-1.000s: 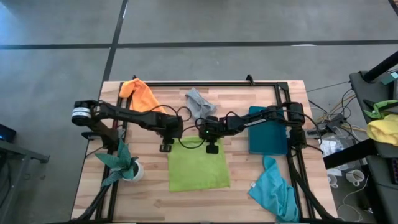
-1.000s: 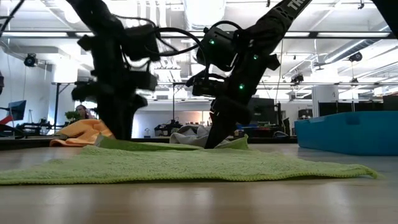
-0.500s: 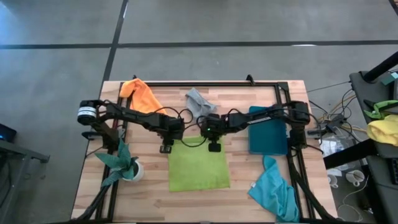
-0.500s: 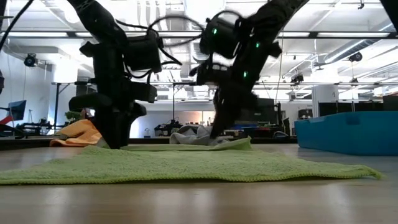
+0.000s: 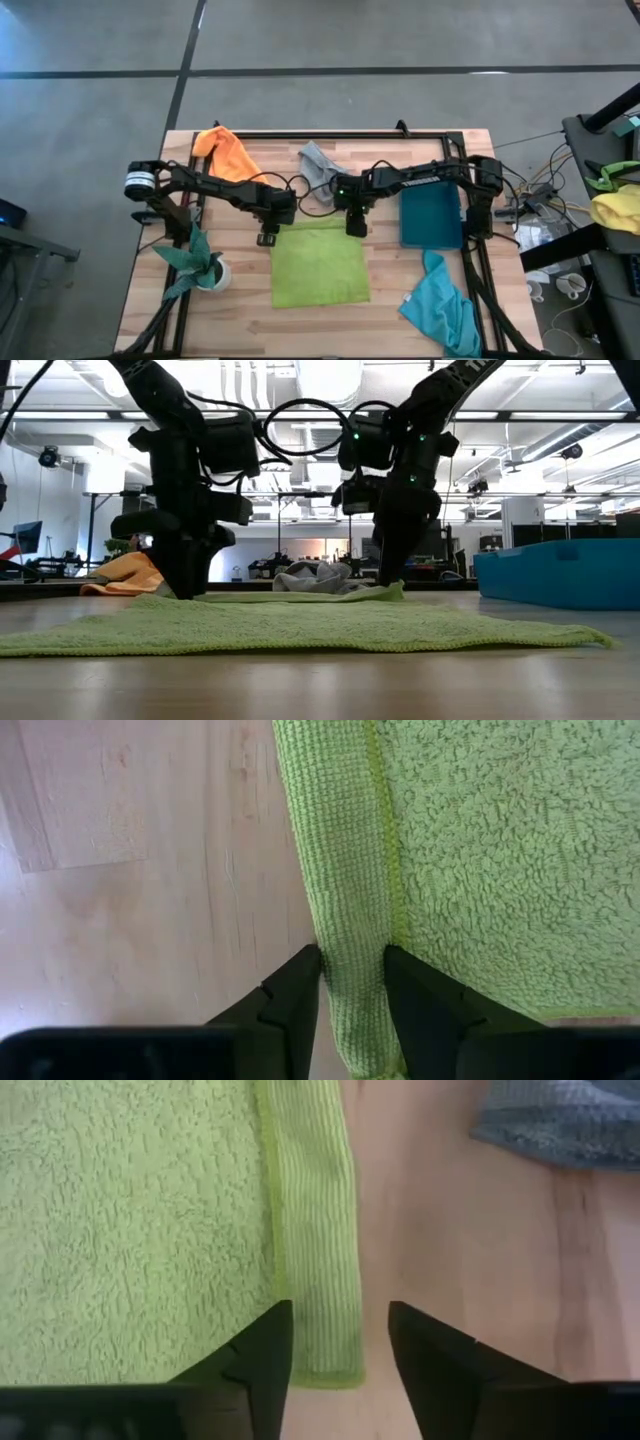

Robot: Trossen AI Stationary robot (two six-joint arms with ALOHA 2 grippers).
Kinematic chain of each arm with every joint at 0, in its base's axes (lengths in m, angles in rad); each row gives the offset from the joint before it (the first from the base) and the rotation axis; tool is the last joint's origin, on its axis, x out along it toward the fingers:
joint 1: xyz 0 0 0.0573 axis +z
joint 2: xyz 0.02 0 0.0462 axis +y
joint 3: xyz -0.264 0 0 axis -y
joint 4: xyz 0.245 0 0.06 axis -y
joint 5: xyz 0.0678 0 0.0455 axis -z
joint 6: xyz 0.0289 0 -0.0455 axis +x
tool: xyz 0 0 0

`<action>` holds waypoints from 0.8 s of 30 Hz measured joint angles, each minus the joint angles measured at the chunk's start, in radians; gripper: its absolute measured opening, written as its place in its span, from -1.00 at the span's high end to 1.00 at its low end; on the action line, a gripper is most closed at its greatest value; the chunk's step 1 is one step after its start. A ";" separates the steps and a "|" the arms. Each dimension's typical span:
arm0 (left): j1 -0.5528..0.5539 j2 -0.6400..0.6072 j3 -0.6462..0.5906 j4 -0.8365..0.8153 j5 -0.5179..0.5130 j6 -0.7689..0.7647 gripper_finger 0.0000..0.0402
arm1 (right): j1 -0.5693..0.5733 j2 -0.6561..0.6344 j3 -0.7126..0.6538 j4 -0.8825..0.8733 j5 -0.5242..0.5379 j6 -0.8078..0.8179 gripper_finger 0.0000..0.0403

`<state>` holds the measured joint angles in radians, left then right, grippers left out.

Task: Roll microfiber towels into tight, uniform cylinder then place into a basket
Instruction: Roll the green towel

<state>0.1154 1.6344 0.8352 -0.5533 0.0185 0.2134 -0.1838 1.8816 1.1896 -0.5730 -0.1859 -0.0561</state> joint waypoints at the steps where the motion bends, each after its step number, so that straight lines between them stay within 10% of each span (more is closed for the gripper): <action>1: 0.000 0.000 0.000 0.000 0.000 0.000 0.49 | -0.005 0.001 0.000 0.001 -0.001 -0.003 0.16; 11: 0.000 -0.008 0.000 -0.007 0.000 -0.002 0.49 | -0.017 0.053 -0.009 0.004 0.006 -0.056 0.21; 24: 0.004 -0.173 -0.013 -0.052 -0.112 0.001 0.49 | -0.016 0.053 -0.005 0.007 0.057 -0.147 0.93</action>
<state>0.1195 1.4613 0.8219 -0.6052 -0.0935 0.2149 -0.2001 1.9350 1.1843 -0.5656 -0.1284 -0.2028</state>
